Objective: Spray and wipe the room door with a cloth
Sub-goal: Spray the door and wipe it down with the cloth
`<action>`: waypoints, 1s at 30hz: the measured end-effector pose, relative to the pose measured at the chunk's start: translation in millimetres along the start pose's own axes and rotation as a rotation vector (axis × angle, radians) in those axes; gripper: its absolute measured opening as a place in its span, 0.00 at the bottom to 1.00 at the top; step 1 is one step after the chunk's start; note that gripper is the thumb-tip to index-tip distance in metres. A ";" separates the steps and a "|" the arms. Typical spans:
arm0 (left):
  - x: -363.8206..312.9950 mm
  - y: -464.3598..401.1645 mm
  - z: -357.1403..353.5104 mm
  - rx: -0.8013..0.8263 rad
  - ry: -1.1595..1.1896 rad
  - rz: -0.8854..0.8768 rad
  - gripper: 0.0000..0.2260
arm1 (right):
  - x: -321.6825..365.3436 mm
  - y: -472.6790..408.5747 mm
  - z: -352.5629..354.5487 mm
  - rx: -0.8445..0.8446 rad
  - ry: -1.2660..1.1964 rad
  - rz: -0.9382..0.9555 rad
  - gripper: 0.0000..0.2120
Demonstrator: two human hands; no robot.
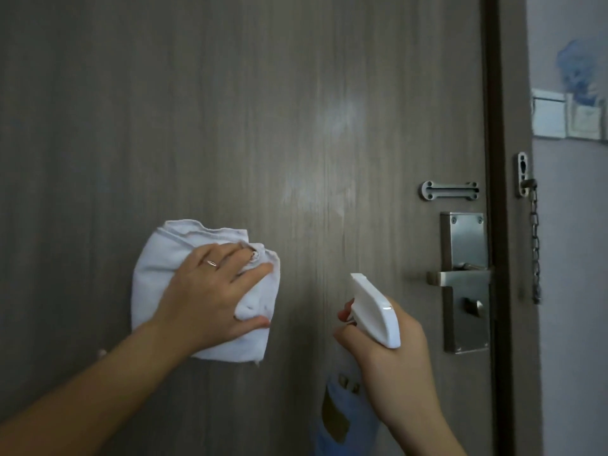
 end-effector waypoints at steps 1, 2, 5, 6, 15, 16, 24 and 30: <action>1.0 -2.1 0.7 -0.008 -0.012 0.001 0.29 | -2.0 2.3 3.7 0.005 0.002 -0.007 0.07; 2.3 -4.1 1.1 -0.025 -0.019 0.000 0.27 | -3.7 3.8 8.4 0.006 -0.004 -0.014 0.07; 3.8 -5.7 0.1 -0.103 -0.012 -0.011 0.22 | -11.0 5.4 26.4 -0.021 0.000 -0.048 0.07; 4.0 -6.4 -0.5 -0.130 -0.010 -0.006 0.21 | -13.3 5.9 33.4 -0.032 0.006 -0.052 0.07; 40.5 -131.3 18.0 -0.239 0.088 0.296 0.22 | -30.2 10.7 95.4 -0.099 0.074 -0.128 0.09; 37.0 -148.4 15.7 -0.227 0.109 0.302 0.22 | -32.7 10.8 100.2 -0.104 0.089 -0.133 0.09; -66.4 -139.3 -34.9 -0.199 0.153 -0.081 0.12 | -52.1 11.3 128.5 -0.195 0.187 -0.162 0.11; -98.6 -73.3 -51.3 -0.012 0.172 -0.210 0.12 | -38.5 16.8 101.9 -0.095 0.119 -0.133 0.15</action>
Point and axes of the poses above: each hand's wrist, its own y-axis away from the middle knuckle, its own z-axis out of the back of the hand, x = y × z, the point moved 2 cm from there along -y, towards the middle knuckle, and after that the axes turned 11 degrees about y, right-handed, at the moved point
